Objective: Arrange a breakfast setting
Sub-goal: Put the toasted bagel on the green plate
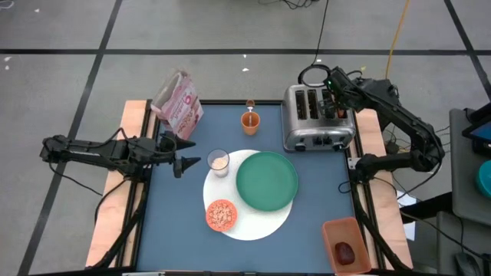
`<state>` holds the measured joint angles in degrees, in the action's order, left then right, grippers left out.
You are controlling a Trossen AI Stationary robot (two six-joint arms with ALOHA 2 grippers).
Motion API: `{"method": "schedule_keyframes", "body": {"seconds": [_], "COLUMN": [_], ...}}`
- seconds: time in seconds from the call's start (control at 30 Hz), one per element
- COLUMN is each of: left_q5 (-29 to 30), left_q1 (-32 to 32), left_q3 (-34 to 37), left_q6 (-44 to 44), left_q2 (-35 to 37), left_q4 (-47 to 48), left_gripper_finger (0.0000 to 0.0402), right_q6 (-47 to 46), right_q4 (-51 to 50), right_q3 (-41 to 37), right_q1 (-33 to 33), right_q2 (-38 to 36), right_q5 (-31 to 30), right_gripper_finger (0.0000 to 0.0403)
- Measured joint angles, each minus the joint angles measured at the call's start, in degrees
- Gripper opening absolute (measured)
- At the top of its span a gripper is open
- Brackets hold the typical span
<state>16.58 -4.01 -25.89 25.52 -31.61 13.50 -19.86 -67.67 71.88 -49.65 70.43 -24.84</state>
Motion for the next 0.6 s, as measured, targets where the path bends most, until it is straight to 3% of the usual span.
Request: {"method": "schedule_keyframes", "body": {"seconds": [0.6], "left_q5": [0.0], "left_q1": [0.0], "left_q3": [0.0], "left_q6": [0.1], "left_q2": [0.0], "left_q4": [0.0], "left_gripper_finger": [0.0370], "right_q6": [1.0], "right_q4": [0.2], "right_q3": [0.0], "right_q1": [-0.5], "right_q2": [-0.1], "right_q5": [1.6], "right_gripper_finger": [0.0162]}}
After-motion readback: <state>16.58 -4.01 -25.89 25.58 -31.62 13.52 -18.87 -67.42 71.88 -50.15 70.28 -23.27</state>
